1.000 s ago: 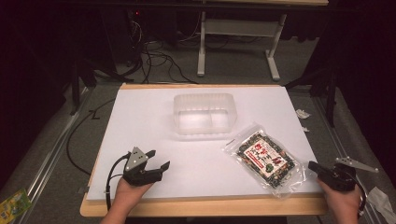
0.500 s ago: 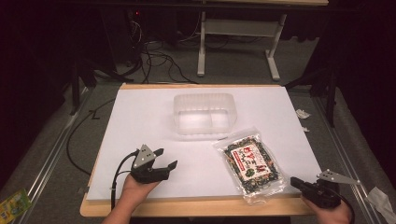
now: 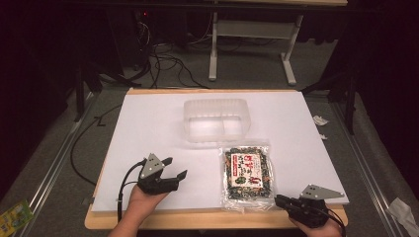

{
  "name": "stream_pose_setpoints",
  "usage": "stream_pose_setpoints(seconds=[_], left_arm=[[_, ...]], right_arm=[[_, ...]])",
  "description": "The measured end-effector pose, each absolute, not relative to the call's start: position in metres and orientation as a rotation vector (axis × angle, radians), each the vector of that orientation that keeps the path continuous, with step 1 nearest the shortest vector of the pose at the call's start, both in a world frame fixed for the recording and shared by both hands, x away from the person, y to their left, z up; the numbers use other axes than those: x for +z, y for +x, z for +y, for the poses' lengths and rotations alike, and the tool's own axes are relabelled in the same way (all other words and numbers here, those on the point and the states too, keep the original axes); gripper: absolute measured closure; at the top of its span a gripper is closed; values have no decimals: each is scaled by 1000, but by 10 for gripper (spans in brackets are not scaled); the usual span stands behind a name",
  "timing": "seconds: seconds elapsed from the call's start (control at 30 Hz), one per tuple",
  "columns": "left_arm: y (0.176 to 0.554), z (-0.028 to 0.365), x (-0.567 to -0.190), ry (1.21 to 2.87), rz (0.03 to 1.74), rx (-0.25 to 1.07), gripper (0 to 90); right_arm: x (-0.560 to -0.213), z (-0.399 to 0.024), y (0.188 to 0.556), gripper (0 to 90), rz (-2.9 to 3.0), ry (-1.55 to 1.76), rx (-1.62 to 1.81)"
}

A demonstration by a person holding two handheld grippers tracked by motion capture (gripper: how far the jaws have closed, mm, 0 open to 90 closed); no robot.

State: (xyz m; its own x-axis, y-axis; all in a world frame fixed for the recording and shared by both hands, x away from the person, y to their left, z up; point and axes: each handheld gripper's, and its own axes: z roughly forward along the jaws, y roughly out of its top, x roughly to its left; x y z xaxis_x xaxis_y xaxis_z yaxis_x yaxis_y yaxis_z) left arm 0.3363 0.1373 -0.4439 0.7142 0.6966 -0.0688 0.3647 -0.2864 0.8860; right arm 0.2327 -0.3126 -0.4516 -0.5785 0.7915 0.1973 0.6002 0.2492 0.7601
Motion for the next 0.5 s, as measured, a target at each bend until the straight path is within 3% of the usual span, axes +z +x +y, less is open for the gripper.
stream_pose_setpoints(seconds=[0.2,0.5], left_arm=[[336,140,-445,1898,824,408,296],[334,144,-447,1880,889,424,295]], right_arm=[[-446,-321,243,662,2181,1348,1249],[-447,-324,280,579,2109,1379,1207]])
